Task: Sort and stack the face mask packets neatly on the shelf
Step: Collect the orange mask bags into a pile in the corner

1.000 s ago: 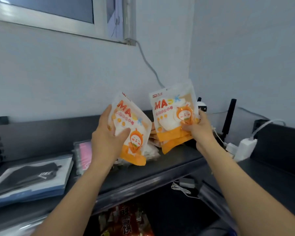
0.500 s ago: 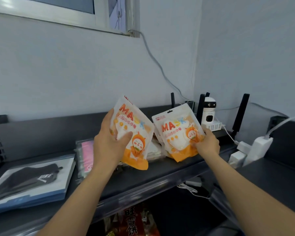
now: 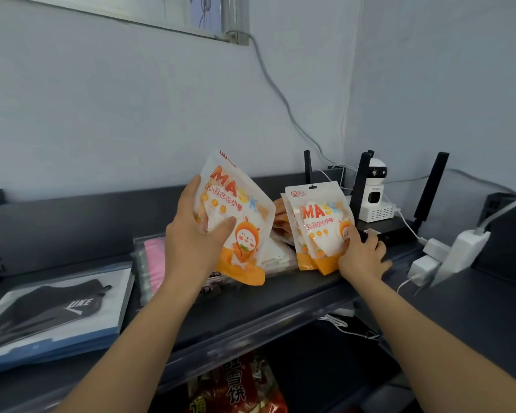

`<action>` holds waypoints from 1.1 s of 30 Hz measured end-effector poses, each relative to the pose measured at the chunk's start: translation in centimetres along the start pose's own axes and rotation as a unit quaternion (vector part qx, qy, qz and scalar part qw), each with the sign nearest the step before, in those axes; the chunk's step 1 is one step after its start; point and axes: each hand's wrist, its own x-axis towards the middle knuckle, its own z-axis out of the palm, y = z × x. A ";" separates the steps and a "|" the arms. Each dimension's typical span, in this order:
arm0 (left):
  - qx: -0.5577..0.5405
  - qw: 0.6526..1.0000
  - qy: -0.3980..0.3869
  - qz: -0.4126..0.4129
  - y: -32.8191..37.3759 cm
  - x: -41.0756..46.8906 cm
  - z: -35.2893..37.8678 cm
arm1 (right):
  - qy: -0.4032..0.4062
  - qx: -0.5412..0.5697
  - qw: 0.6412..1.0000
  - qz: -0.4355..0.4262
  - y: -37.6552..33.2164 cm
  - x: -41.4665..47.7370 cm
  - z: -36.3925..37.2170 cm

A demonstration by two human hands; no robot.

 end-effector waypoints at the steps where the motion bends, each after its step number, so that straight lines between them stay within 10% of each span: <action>1: -0.008 1.000 -0.002 -0.003 0.0 0.0 0.2 | -0.008 0.011 1.000 -0.003 -0.1 -0.2 -0.1; 26: -0.089 0.993 0.074 -0.008 1.1 0.9 0.5 | -0.128 -0.015 0.992 -0.005 -3.5 -3.0 -0.4; 30: -0.159 0.980 0.113 -0.045 1.5 1.6 0.8 | -0.004 0.119 0.986 -0.118 -5.4 -4.0 -1.9; 33: -0.215 0.965 0.137 -0.069 1.8 1.9 1.3 | -0.030 0.362 0.916 -0.170 -7.6 -5.0 -4.0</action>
